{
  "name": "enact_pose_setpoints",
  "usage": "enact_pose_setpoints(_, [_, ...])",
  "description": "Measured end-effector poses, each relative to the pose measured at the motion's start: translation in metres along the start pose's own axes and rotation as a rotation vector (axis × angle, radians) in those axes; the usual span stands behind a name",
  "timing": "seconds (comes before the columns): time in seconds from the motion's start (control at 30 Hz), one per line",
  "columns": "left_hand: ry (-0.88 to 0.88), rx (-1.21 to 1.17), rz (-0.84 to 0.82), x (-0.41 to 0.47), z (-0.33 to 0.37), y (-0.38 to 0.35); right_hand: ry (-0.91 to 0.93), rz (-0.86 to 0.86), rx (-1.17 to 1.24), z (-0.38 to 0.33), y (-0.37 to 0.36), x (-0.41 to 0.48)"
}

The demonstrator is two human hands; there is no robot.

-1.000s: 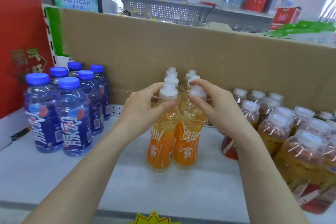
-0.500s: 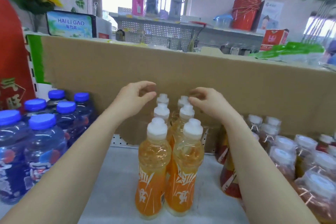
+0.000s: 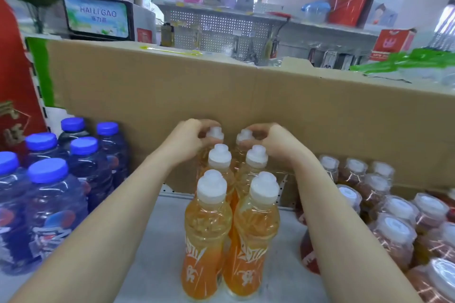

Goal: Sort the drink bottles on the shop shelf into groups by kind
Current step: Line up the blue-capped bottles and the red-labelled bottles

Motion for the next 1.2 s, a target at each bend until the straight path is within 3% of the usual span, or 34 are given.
enact_pose_setpoints(0.13, [-0.002,-0.029,0.041,-0.010,0.002,0.005,-0.003,0.027,0.035,0.000,0.001,-0.004])
enact_pose_setpoints(0.27, [-0.119,-0.184,0.221,-0.041,0.016,0.020,0.033,0.176,0.079,0.008,0.013,-0.043])
enact_pose_setpoints(0.37, [-0.066,-0.217,-0.022,-0.060,0.027,0.009,0.021,0.056,0.047,0.009,0.003,-0.067])
enact_pose_setpoints(0.43, [-0.040,-0.170,-0.092,-0.065,0.027,-0.001,0.031,0.073,-0.015,0.005,-0.001,-0.068])
enact_pose_setpoints(0.73, [-0.043,-0.158,0.038,-0.076,0.019,0.004,0.026,0.083,0.032,-0.003,-0.013,-0.069])
enact_pose_setpoints(0.9, [-0.165,-0.300,0.270,-0.111,0.031,0.014,0.087,0.349,0.277,0.001,-0.011,-0.118])
enact_pose_setpoints(1.07, [-0.170,-0.243,0.041,-0.153,0.040,-0.004,0.141,0.367,0.097,-0.006,-0.039,-0.168])
enact_pose_setpoints(1.2, [-0.163,-0.170,0.184,-0.164,0.043,-0.006,0.135,0.474,-0.050,-0.014,-0.049,-0.169])
Point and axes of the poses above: each hand's wrist, its own x-axis towards the middle knuckle, its own y-axis out of the back of the hand, z = x × y, the point moved 3 cm from there along x, towards the middle knuckle, and after that the axes turned 6 degrees about -x, right-handed, at the moved point
